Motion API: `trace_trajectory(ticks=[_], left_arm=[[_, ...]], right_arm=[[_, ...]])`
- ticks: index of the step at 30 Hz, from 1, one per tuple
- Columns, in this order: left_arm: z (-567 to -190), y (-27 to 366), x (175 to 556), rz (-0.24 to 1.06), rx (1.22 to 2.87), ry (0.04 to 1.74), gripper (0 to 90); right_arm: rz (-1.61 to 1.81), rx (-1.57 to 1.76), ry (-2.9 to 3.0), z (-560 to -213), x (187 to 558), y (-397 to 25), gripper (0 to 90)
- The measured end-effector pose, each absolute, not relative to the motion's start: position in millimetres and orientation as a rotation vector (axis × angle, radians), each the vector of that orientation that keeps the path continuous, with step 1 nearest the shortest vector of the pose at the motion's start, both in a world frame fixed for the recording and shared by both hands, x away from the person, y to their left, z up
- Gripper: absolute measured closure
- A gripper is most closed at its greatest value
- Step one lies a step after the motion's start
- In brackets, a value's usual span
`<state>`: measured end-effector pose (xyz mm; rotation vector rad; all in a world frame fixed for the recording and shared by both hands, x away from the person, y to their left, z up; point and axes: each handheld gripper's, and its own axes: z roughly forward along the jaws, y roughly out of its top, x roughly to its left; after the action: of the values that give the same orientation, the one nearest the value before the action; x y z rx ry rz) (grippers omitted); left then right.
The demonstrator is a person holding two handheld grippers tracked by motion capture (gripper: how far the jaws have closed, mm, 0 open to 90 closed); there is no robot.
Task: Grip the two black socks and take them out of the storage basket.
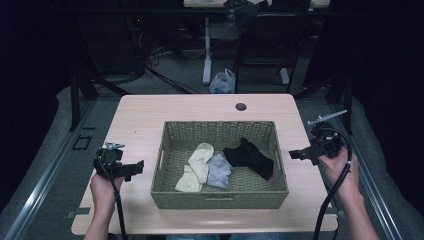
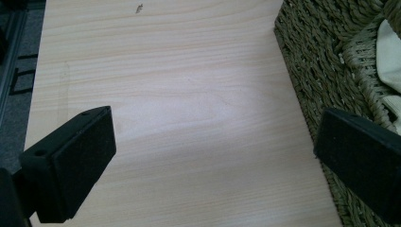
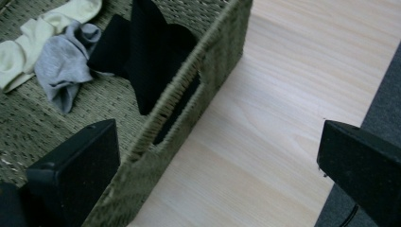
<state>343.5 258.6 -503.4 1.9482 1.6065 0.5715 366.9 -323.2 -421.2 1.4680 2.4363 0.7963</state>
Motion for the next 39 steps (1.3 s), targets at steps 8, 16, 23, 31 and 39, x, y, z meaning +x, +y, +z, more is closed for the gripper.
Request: trace_trajectory(ticks=[8,16,23,31,39], left_arm=[[-503,258,344,0.576,1.950,1.600,0.0],[-503,257,344,0.575,1.952,1.599,0.0],[-503,257,344,0.574,1.953,1.597,0.0],[-503,257,345,0.572,1.952,1.593,0.0],[-503,257,345,0.569,1.950,1.592,0.0]], right_arm=[[0.790,1.403,2.477,-408,373,-302,0.0],[0.769,1.355,2.525,-400,383,-280,0.0],[0.730,1.314,2.580,-399,394,-262,0.3],[0.671,1.290,2.633,-405,411,-235,1.8],[0.622,1.280,2.679,-419,427,-210,3.2]])
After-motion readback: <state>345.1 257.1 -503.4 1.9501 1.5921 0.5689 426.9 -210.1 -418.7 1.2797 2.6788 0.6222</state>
